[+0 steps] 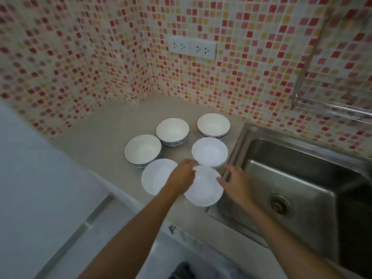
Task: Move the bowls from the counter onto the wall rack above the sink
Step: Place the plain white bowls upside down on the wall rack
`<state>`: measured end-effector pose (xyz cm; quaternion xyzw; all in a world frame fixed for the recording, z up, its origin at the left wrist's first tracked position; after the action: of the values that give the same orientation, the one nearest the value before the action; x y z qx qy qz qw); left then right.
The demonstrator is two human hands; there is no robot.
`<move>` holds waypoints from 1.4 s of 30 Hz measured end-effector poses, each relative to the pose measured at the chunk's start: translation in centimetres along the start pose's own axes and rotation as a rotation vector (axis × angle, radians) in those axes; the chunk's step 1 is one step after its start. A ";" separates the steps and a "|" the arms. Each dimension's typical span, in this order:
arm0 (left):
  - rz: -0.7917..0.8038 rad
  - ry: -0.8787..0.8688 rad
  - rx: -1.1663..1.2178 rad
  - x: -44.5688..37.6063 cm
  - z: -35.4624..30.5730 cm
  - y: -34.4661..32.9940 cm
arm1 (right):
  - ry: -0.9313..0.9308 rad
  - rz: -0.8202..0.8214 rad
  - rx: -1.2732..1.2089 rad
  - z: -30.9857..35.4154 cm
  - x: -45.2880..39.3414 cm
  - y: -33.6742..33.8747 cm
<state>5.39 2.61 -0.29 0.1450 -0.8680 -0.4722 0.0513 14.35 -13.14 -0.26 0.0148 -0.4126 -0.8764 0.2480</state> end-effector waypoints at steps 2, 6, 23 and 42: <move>0.039 -0.008 -0.050 0.1 1.0 -0.7 | -0.057 0.044 -0.058 -0.4 0.3 -1.9; 0.113 -0.048 -0.127 0.7 2.3 -2.3 | -0.155 0.087 -0.093 -1.7 1.7 -5.1; 0.049 -0.036 0.287 -2.3 -0.4 -4.6 | -0.339 -0.099 -0.179 -6.2 2.6 -0.4; 0.319 -0.077 1.104 -8.9 -23.7 -7.4 | -0.255 -0.500 -0.510 -12.2 4.1 22.6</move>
<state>20.78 -17.59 6.99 0.0003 -0.9982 0.0595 0.0068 23.13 -35.85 8.93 -0.0565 -0.1926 -0.9792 -0.0312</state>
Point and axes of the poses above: each hand's wrist, its own x-axis away from the middle knuckle, its own y-axis out of the back of the hand, z = x × y, the point moved 6 cm from there along -x, towards the middle knuckle, and after that the axes turned 10 degrees about -y, right-handed, at the moved point
